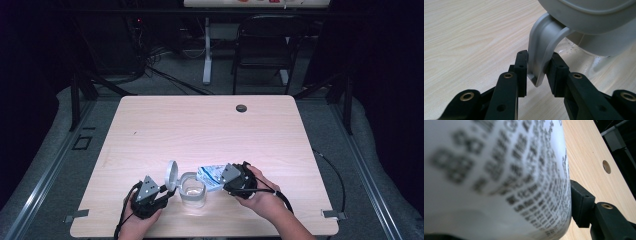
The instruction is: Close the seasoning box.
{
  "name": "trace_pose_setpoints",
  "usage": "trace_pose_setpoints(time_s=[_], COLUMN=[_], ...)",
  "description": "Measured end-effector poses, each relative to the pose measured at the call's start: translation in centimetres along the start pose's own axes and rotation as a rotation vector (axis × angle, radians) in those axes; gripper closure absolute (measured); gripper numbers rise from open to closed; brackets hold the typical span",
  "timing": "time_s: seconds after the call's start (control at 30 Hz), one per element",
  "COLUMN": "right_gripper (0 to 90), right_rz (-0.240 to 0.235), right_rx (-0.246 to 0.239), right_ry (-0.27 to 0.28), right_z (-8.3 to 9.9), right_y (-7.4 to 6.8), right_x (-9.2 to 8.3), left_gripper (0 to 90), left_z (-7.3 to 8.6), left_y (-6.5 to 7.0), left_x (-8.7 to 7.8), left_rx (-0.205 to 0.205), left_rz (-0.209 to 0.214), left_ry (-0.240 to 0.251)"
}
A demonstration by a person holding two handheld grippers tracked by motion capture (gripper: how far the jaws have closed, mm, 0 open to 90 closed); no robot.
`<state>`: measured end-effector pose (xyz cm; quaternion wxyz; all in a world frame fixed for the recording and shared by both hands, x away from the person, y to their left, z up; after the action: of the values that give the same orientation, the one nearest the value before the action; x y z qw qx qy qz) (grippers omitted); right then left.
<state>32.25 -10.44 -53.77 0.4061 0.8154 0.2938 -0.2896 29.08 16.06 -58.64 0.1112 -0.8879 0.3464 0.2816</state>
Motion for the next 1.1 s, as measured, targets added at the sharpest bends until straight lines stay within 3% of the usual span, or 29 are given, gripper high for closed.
trace_pose_setpoints(time_s=[0.2, 0.37, 1.1], right_gripper=[44.8, 44.8, 45.0], right_rz=[0.017, 0.043, 0.109], right_rx=[0.006, -0.029, -0.078], right_ry=[0.011, -0.009, -0.011], right_z=[0.07, -0.03, -0.2], right_y=[-0.01, -0.01, 0.27], right_x=[0.0, -0.23, -0.32], left_gripper=[72.5, 72.7, 71.3], left_z=[-0.03, -0.06, 0.03], left_y=[0.0, 0.06, 0.36], left_x=[0.13, 0.19, 0.17], left_rx=[0.002, -0.001, 0.006], left_rz=[0.004, 0.012, 0.024], left_ry=[0.005, 0.007, 0.009])
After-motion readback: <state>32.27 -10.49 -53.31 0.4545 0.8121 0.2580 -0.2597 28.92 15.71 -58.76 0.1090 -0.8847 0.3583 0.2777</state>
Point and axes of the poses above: each handheld gripper's, and its own axes: x roughly forward along the jaws, z roughly out of its underside, y roughly to its right, the point moved 4 cm from there along x, roughly forward along the jaws, and after that the axes turned 1 degree about x, right-handed, at the moved point
